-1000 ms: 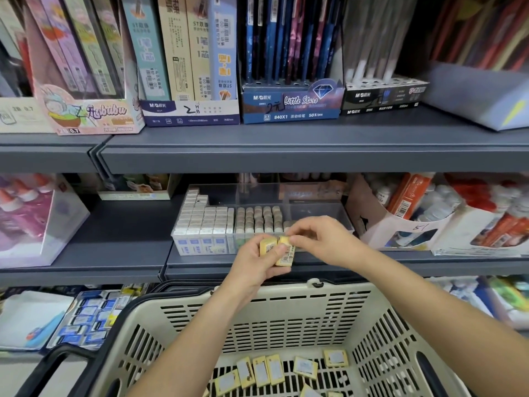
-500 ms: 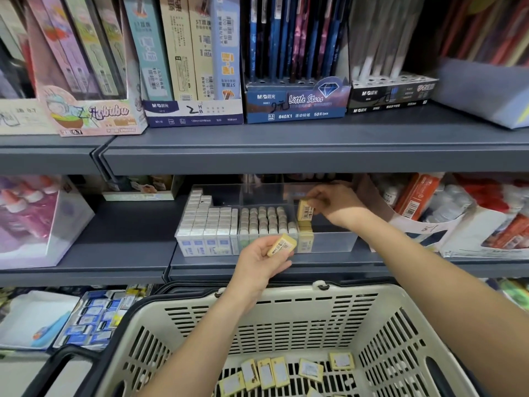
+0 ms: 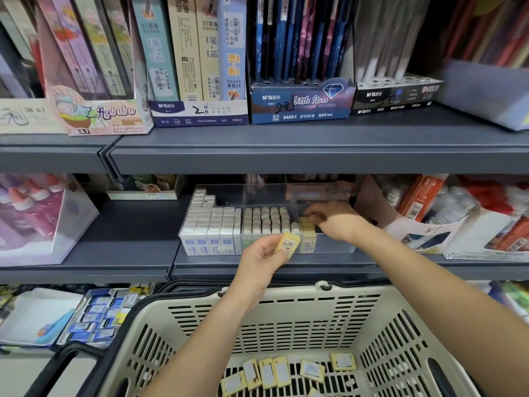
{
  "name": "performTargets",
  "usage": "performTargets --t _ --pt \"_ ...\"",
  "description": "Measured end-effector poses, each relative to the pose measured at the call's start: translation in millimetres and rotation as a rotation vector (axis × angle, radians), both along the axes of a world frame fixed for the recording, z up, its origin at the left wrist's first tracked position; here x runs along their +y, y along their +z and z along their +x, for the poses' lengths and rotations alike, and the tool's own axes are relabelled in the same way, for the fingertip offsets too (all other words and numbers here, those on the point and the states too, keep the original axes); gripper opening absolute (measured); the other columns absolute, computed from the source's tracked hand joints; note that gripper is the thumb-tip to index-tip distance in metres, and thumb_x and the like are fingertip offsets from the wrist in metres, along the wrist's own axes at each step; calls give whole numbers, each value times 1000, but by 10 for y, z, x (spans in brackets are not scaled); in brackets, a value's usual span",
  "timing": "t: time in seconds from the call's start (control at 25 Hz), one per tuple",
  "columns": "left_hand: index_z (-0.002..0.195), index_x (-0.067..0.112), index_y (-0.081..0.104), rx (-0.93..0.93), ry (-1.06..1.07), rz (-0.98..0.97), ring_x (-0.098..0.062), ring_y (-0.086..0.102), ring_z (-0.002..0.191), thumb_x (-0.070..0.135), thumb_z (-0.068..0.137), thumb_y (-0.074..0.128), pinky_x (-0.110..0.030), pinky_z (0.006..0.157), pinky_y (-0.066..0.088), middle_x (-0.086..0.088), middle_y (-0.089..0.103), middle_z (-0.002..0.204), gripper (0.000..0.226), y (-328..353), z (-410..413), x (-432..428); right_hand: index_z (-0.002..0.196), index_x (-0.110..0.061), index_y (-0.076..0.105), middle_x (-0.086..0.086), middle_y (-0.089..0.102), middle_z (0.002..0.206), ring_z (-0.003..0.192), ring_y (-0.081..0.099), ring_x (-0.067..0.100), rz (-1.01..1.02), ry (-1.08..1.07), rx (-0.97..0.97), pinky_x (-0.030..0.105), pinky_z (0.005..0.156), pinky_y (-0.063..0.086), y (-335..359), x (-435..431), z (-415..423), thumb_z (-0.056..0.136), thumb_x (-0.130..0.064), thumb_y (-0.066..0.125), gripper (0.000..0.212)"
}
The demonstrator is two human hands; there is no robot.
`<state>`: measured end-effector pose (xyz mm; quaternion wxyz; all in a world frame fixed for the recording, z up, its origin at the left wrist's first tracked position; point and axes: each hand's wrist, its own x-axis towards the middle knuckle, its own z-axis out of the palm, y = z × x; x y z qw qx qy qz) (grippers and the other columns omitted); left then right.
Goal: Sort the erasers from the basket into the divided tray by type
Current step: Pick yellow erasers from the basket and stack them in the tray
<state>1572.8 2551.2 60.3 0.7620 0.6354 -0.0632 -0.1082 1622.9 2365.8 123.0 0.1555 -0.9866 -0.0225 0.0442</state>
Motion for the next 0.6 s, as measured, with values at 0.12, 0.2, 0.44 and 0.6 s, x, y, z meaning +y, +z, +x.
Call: performTargets --t 0.12,0.2,0.44,0.6 --pt "97 28 67 2 -11 2 -4 67 91 -2 88 57 -23 82 53 11 74 91 33 12 -4 -8 106 -20 68 -2 69 100 91 62 17 203 -11 -220 24 78 45 74 61 -224 92 -32 51 24" --pt "103 20 66 -5 -25 -6 -3 66 88 -4 88 56 -21 79 53 9 74 89 30 37 -12 -12 98 -25 71 -14 67 85 78 60 3 352 80 -177 14 70 42 111 173 -432 87 -39 58 22" --pt "98 21 63 -50 -2 78 -12 63 94 -3 87 58 -28 89 51 0 68 99 27 126 -79 -39 96 -19 69 -5 69 91 83 64 10 380 97 -153 23 79 49 239 178 -597 86 -26 63 13" --pt "91 32 61 -189 150 334 -4 61 90 13 88 62 -18 83 50 10 66 95 19 193 -91 55 106 -16 66 2 68 106 95 61 16 327 -108 -263 20 83 44 370 -51 -300 89 -18 59 19"
